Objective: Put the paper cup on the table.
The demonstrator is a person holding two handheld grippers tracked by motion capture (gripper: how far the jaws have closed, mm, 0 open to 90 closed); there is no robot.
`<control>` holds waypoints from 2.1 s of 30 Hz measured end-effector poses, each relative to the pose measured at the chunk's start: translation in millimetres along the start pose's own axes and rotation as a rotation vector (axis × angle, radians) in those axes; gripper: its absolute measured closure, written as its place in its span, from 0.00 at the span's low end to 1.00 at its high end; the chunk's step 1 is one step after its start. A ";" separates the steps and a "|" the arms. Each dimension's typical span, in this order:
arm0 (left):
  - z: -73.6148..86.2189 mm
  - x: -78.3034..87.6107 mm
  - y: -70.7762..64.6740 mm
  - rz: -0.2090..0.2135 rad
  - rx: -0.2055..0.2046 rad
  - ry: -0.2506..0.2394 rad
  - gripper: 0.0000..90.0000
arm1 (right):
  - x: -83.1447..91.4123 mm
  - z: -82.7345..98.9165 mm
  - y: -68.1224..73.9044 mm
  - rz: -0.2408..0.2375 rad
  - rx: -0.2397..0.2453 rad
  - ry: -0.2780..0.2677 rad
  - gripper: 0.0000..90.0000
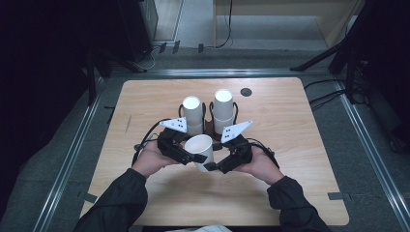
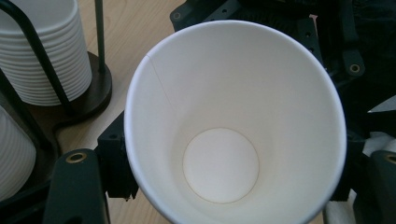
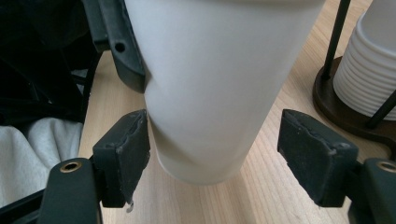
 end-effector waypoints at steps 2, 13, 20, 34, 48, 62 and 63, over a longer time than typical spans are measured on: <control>-0.3 1.1 0.3 -0.003 -0.004 0.001 0.29 | 0.7 1.3 -0.6 0.007 -0.005 0.007 0.28; -3.1 13.2 6.5 -0.042 -0.013 -0.010 0.29 | 0.9 11.9 -7.2 0.054 -0.004 0.056 0.25; -0.4 20.2 11.3 -0.065 -0.015 0.004 0.29 | 9.3 15.3 -11.3 0.088 0.009 0.062 0.25; 14.9 30.9 25.6 -0.133 0.002 0.060 0.29 | 24.9 25.4 -24.3 0.189 -0.016 0.071 0.25; 27.5 45.8 35.0 -0.179 0.021 0.072 0.29 | 42.8 28.9 -32.8 0.250 -0.053 0.056 0.25; 38.1 67.8 46.3 -0.234 0.060 0.049 0.29 | 53.2 28.5 -40.5 0.260 -0.065 0.043 0.25; 39.6 69.6 47.5 -0.240 0.064 0.050 0.29 | 52.8 29.6 -40.9 0.261 -0.066 0.048 0.25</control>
Point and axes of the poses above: each handheld gripper's, and its own axes: x roughly backward along the jaws, z roughly out of its underside, y roughly to its left, the point moved 10 cm from there along -x, roughly forward along the jaws
